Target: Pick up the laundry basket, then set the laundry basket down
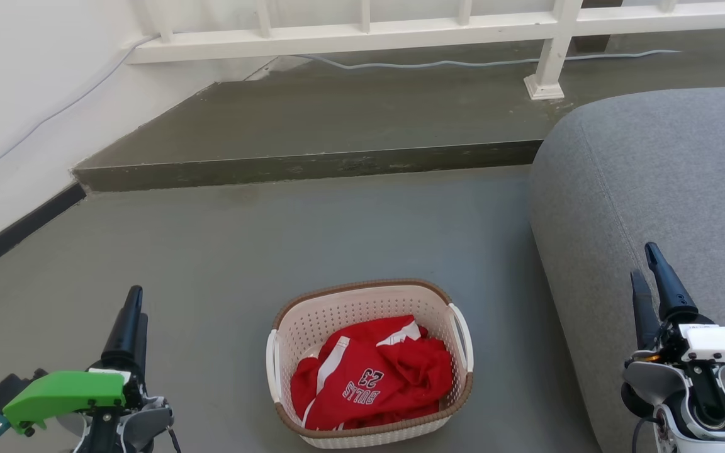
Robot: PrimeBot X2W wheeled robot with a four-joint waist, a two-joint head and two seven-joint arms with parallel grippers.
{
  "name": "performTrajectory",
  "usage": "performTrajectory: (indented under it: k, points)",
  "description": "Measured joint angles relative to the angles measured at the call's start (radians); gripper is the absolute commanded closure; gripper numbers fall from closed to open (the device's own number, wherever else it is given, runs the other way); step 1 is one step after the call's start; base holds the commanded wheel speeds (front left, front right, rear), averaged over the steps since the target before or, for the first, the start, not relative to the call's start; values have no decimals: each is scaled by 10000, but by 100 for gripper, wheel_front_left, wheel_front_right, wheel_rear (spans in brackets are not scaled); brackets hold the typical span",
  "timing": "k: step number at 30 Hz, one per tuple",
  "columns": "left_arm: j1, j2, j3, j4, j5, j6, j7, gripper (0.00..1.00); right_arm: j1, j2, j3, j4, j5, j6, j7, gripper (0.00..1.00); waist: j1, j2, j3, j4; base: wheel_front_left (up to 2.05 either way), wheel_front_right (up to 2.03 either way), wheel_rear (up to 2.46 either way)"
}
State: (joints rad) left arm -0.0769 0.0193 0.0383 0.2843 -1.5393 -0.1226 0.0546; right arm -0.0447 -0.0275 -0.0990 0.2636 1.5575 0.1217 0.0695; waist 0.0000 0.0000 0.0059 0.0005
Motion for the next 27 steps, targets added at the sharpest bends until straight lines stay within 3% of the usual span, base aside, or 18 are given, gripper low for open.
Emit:
performTrajectory:
  k: [15, 27]
  points:
    - [-17, 226, -508, -251, 1569, 0, -566, 0, -12, -355, 786, -566, -1058, 0, -669, 0, 0, 0, 49, 9, 0, 0, 0]
    - [-45, 307, -802, -447, 3774, -2, -943, 0, -64, -777, 1584, -834, -2420, 0, -1141, 0, 0, 0, 73, 0, 0, 0, 0]
